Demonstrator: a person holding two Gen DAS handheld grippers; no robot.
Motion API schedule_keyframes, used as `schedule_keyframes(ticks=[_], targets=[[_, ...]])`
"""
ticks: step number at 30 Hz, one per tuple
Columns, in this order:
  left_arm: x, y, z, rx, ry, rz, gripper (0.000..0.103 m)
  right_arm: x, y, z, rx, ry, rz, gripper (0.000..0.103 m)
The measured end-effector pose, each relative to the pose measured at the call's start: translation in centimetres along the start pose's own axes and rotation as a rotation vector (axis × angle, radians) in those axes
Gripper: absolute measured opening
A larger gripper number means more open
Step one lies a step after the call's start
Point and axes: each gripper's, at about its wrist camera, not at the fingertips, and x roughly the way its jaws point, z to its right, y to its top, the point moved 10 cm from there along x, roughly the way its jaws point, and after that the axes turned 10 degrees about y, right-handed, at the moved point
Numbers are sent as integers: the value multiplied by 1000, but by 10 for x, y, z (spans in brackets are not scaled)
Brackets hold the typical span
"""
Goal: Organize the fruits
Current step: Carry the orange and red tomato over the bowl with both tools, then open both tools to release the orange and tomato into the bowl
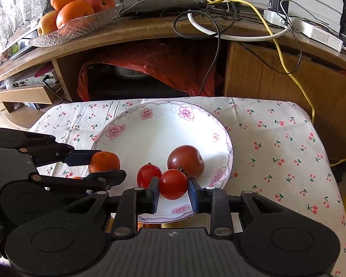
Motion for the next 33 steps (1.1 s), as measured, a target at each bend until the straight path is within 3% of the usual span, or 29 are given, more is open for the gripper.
schedule_keyframes(ticks=[33], targets=[[5,8,-5,-29,20,22,42,7,5,9,17,-12,27,27]])
